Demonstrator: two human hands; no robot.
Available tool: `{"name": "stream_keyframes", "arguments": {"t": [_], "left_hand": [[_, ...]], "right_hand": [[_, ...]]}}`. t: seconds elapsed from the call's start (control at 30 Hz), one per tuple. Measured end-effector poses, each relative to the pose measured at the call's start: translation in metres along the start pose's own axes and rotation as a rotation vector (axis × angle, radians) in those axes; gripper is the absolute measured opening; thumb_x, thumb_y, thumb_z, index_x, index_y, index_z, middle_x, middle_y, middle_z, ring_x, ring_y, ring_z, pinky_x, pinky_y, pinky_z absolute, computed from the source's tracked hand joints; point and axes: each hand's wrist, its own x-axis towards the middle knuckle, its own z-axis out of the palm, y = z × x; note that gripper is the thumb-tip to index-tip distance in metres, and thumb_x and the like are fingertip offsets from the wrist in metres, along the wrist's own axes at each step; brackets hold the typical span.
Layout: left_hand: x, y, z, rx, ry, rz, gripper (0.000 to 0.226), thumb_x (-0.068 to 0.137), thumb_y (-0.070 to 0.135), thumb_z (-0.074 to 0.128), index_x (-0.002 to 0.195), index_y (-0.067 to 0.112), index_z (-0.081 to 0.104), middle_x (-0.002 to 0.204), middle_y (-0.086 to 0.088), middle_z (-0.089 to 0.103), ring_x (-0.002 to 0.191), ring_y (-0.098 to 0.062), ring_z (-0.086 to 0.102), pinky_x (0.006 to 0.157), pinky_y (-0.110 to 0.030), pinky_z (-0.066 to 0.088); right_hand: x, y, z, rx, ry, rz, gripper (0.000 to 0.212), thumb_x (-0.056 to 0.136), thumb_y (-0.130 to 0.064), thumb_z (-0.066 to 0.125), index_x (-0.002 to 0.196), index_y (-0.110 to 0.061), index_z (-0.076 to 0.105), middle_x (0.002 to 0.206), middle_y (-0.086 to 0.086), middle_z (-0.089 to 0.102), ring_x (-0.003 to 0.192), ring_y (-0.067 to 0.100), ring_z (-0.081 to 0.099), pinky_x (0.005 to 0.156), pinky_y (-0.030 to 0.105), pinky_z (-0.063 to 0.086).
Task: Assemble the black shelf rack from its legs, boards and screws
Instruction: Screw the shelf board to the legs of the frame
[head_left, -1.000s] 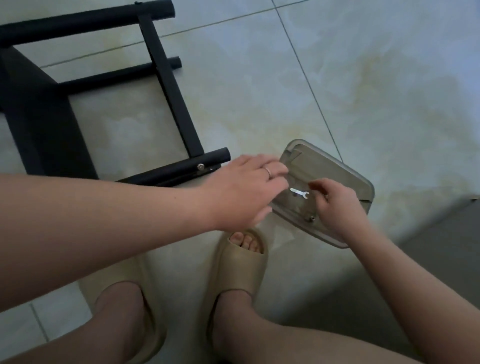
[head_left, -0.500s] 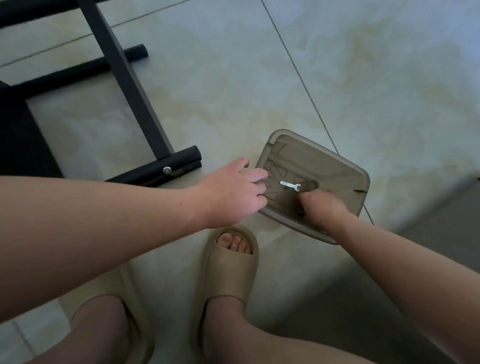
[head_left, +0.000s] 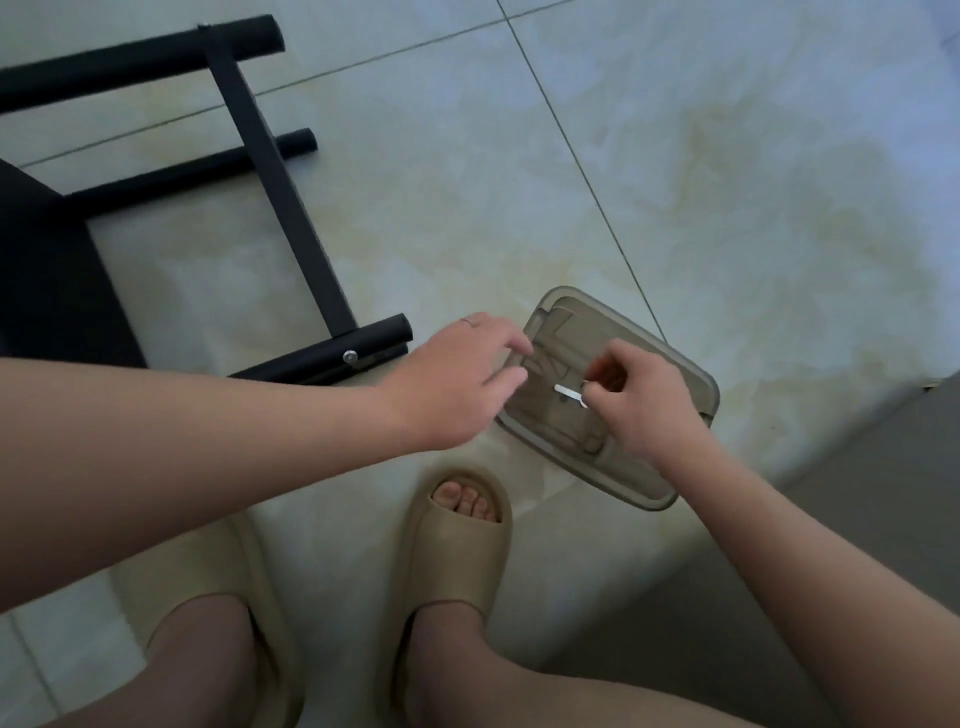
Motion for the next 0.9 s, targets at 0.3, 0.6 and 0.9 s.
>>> {"name": "stream_keyframes", "arguments": {"t": [0.3,0.6,0.9], "left_hand": [[-0.022,0.005,-0.058,-1.274,-0.071,-0.6,0.058,0.103,0.055,0.038,0.111,0.005,0.065,0.093,-0.012,0.075,0.089,-0.027,0.074,0.069,-0.032,0.059],[-0.057,-0.046,-0.102,-1.443,0.152,-0.563,0.03,0.089,-0.007,0.033,0.09,0.005,0.06,0.072,-0.009,0.067,0.053,-0.014,0.06,0.048,-0.021,0.05],[-0.049,-0.101,-0.129,-1.081,0.379,-0.489,0.038,0.101,-0.01,0.027,0.101,0.009,0.06,0.096,-0.01,0.071,0.074,-0.012,0.075,0.058,-0.02,0.056]], "right_hand": [[-0.042,-0.138,-0.019,0.343,-0.084,-0.434,0.025,0.087,-0.004,0.073,0.083,-0.029,0.07,0.077,-0.016,0.071,0.07,0.001,0.063,0.067,0.015,0.049],[-0.019,-0.165,0.012,0.133,-0.158,-0.589,0.021,0.095,-0.013,0.065,0.107,-0.029,0.069,0.102,-0.02,0.069,0.1,0.0,0.063,0.074,0.011,0.048],[0.046,-0.172,0.04,-0.754,-0.366,-1.066,0.121,0.076,-0.08,0.057,0.163,-0.023,-0.005,0.171,-0.003,-0.006,0.157,0.019,-0.01,0.125,0.041,0.006]]}}
